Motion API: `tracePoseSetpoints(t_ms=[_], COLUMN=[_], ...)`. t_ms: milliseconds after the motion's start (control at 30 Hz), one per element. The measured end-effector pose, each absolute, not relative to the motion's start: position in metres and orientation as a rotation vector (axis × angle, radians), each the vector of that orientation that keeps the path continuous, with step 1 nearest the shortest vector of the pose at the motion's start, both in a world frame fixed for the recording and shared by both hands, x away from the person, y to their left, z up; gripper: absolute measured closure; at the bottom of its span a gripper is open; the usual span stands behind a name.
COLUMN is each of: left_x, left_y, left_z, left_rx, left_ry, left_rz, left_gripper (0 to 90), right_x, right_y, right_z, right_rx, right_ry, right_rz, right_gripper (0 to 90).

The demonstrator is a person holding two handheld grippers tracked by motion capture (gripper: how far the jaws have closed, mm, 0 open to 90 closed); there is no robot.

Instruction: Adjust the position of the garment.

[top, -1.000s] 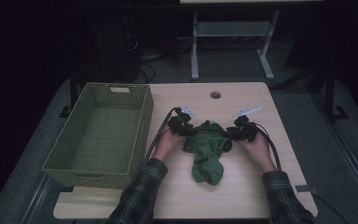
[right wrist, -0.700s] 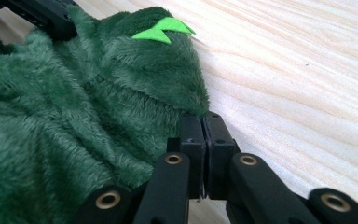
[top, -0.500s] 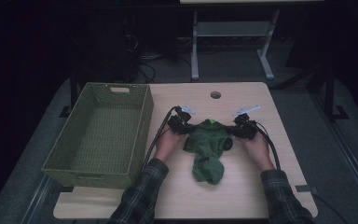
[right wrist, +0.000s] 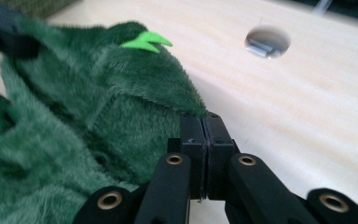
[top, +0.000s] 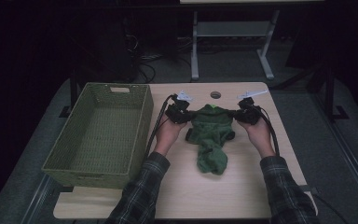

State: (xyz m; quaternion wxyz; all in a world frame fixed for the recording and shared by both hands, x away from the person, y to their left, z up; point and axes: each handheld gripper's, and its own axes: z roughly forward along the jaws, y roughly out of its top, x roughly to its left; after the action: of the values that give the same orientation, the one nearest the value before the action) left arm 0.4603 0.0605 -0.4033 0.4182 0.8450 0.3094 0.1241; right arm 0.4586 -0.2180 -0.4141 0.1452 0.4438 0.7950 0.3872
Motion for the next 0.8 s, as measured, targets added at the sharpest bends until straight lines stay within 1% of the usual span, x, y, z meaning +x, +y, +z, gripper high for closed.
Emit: tracePoseSetpoints(t_ms=[67, 167, 467, 800], left_x=[0.460, 0.457, 0.435, 0.409], left_y=[0.061, 0.064, 0.068, 0.066], left_z=[-0.399, -0.395, -0.388, -0.391], left_rx=[2.101, 2.092, 2.025, 2.034], left_ry=[0.774, 0.765, 0.727, 0.667], left_rz=[0.317, 0.315, 0.265, 0.257], left_gripper=[88.0, 88.0, 87.9, 87.8], right_x=[0.462, 0.459, 0.434, 0.407], right_y=[-0.219, -0.222, -0.226, -0.231], right_z=[-0.406, -0.397, -0.394, -0.395], right_rx=[1.283, 1.254, 1.197, 1.117], right_ry=[2.293, 2.265, 2.296, 2.311], right_rz=[1.127, 1.176, 1.233, 1.281], right_gripper=[88.8, 88.8, 88.7, 88.7])
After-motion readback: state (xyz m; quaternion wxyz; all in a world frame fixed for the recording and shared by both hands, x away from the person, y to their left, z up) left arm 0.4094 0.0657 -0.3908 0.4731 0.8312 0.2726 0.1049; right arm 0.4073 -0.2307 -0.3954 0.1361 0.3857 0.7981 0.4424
